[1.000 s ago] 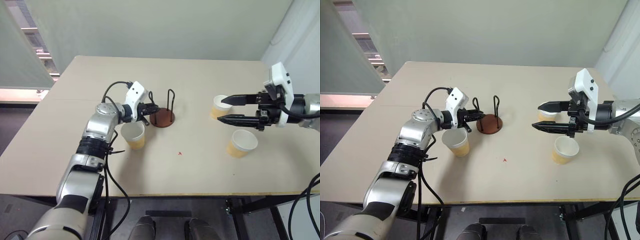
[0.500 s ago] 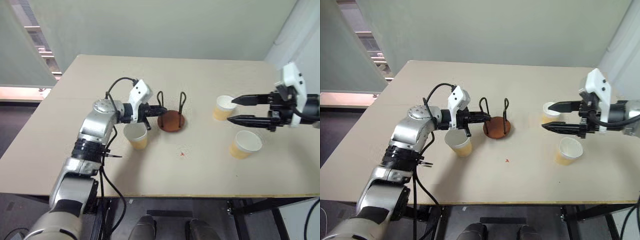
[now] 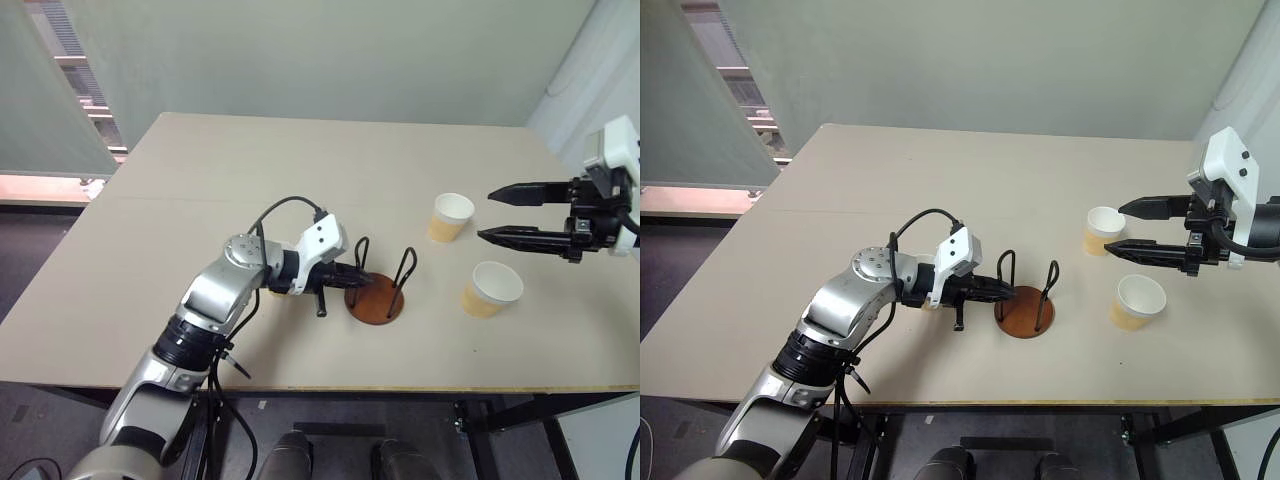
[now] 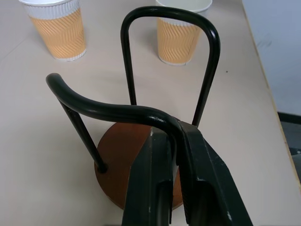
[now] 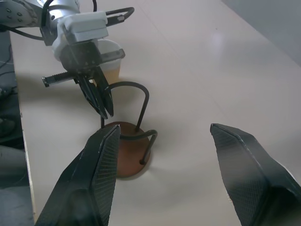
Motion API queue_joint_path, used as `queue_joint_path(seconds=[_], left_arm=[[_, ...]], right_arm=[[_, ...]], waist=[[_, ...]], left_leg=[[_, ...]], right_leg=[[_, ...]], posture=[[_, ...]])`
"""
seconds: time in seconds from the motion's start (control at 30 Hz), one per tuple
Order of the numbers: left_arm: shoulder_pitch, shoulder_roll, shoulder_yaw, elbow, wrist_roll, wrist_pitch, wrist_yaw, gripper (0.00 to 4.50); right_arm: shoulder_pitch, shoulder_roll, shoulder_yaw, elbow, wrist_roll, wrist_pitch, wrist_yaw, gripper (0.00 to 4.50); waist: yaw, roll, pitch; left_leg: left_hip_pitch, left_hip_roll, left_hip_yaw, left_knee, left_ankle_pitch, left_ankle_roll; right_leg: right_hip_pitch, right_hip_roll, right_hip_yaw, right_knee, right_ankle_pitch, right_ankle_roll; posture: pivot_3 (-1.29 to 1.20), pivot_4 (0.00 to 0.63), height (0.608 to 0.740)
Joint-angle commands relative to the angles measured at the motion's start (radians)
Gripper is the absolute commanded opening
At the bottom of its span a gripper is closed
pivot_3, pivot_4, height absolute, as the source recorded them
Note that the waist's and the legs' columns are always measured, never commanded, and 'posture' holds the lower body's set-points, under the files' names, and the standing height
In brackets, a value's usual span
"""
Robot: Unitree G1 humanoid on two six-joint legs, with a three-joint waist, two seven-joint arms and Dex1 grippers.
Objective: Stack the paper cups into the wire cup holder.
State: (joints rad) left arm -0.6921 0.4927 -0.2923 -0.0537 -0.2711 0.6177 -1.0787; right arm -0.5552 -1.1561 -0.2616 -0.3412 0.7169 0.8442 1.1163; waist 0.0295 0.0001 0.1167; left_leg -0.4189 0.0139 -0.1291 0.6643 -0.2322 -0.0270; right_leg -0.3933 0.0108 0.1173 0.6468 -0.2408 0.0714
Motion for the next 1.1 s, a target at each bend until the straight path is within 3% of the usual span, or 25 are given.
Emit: queue_joint_path(seconds=[0.03, 0.17, 0.47, 0.7, 0.83, 1.1], left_arm=[[0.013, 0.015, -0.027, -0.022, 0.035, -0.003, 0.02, 0.08], [0.016, 0.056, -0.024, -0.066, 0.029, 0.012, 0.0, 1.11], [0.01, 0.163, 0.052, -0.133, 0.037, -0.036, 0.011, 4.16], [0.011, 0.246, 0.136, -0.203, -0.023, 0.011, -0.014, 4.16], [-0.013, 0.274, 0.28, -0.215, -0.149, 0.118, -0.005, 4.16], [0.083, 0.366, 0.471, -0.277, -0.306, 0.178, -0.018, 4.16]], right_arm=[[-0.01, -0.006, -0.012, -0.009, -0.003, -0.03, -0.003, 3.16], [-0.041, -0.002, 0.057, 0.033, -0.045, -0.059, 0.004, 3.16], [-0.251, 0.092, 0.31, 0.273, -0.255, -0.221, 0.062, 3.16], [-0.441, 0.203, 0.482, 0.594, -0.511, -0.446, 0.109, 3.16], [-0.544, 0.284, 0.586, 0.842, -0.685, -0.607, 0.104, 3.16], [-0.678, 0.399, 0.638, 1.253, -0.858, -0.794, 0.081, 3.16]], waist=[[0.0, 0.0, 0.0], [-0.001, 0.0, 0.0], [-0.005, 0.0, 0.0], [-0.006, 0.0, 0.0], [-0.008, 0.0, 0.0], [-0.007, 0.001, 0.0]], left_leg=[[0.0, 0.0, 0.0, 0.0, 0.0, 0.0], [0.0, 0.0, 0.0, 0.0, 0.0, 0.0], [-0.001, 0.001, -0.001, -0.002, 0.0, 0.0], [-0.002, 0.002, -0.001, -0.004, -0.001, 0.002], [-0.003, 0.004, -0.001, -0.007, -0.001, 0.001], [-0.005, 0.009, -0.001, -0.018, 0.004, -0.007]], right_leg=[[0.0, 0.0, 0.0, 0.0, 0.0, 0.0], [0.0, 0.0, 0.0, 0.0, 0.0, -0.001], [-0.003, 0.0, -0.001, 0.0, 0.002, -0.002], [-0.006, -0.001, -0.001, -0.001, 0.003, -0.004], [-0.008, -0.001, -0.003, -0.001, 0.003, -0.008], [-0.018, 0.001, -0.004, 0.0, 0.004, -0.016]], posture=[[0.0, 0.15, 0.74], [0.0, 0.15, 0.74], [0.0, 0.15, 0.74], [0.0, 0.15, 0.74], [0.0, 0.15, 0.74], [0.0, 0.15, 0.74]])
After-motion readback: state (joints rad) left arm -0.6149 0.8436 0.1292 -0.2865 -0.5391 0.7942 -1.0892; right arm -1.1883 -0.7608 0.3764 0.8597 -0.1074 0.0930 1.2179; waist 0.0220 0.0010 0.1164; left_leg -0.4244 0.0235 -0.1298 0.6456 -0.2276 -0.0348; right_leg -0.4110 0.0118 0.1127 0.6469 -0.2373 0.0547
